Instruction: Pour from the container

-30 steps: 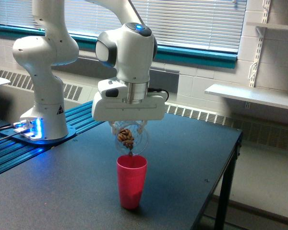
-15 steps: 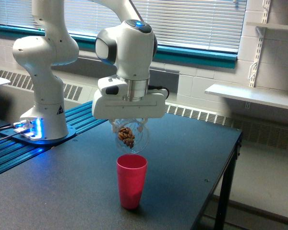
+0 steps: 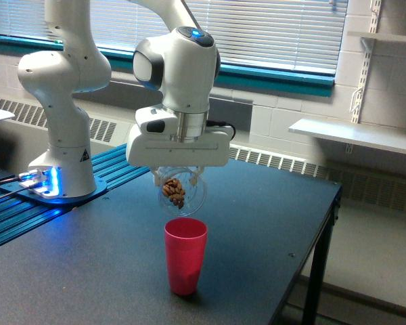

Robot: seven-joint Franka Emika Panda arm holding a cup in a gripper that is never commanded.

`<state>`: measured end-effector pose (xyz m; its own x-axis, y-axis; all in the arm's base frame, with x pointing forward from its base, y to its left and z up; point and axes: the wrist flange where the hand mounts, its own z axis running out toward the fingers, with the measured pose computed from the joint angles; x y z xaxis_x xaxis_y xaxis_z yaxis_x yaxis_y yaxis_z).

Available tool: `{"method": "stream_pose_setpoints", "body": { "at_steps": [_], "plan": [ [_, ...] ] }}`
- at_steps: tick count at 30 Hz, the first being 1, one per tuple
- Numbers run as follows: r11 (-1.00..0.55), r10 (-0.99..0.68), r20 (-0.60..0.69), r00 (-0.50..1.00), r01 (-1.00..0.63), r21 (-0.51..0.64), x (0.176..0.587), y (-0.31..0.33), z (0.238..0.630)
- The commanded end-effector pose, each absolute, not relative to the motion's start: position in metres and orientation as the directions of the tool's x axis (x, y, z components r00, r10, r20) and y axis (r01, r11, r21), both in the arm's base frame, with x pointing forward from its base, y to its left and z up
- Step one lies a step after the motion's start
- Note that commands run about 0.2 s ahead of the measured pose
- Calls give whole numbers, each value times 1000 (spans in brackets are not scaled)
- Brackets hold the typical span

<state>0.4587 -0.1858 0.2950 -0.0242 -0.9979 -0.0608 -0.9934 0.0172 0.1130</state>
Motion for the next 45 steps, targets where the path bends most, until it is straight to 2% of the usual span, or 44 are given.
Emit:
{"method": "stream_pose_setpoints", "body": {
  "at_steps": [1,45],
  "plan": [
    [19,-998,-55,-25,-993,114,460,-191,300],
    [-9,-999,-50,1,-987,160,472,-221,298]
  ]
}}
